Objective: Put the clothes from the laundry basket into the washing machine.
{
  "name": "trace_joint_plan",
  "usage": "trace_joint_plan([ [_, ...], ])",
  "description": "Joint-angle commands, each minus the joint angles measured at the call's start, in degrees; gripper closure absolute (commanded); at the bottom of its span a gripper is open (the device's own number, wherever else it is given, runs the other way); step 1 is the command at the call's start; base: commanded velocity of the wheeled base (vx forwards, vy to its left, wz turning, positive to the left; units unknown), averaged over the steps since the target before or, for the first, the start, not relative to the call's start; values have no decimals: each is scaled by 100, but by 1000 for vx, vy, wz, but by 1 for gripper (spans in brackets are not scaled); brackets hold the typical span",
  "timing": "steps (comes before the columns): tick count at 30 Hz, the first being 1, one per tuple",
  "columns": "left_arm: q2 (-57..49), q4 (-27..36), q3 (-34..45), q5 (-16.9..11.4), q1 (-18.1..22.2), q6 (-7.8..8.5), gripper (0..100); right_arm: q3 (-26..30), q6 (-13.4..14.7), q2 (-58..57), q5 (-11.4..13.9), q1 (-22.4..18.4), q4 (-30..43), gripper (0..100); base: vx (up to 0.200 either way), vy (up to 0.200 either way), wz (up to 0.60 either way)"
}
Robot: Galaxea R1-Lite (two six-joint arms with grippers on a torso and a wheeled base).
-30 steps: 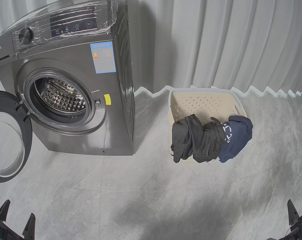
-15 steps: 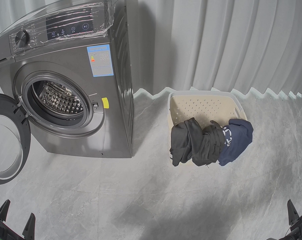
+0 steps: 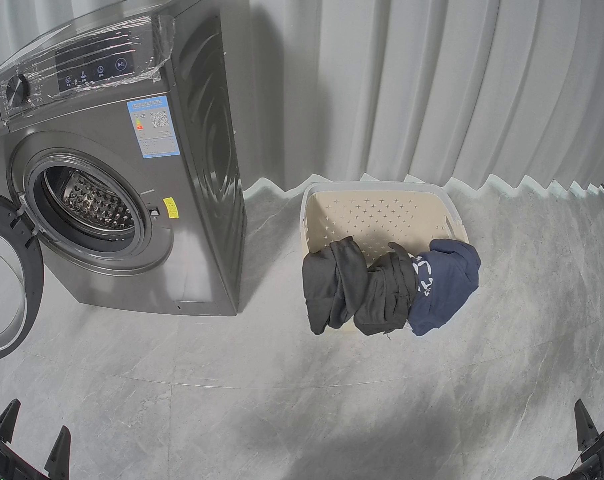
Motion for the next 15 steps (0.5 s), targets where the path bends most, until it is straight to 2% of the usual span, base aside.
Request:
trace_joint_plan([
  [1,-95,2,92,-2,3,-1,0,92,-1,-50,1,2,-1,0,0,0,0],
  [7,-95,2,84,-2,3,-1,0,92,-1,-50,1,2,-1,0,0,0,0],
  [15,-95,2,84,-2,3,-1,0,92,-1,-50,1,2,-1,0,0,-200,0],
])
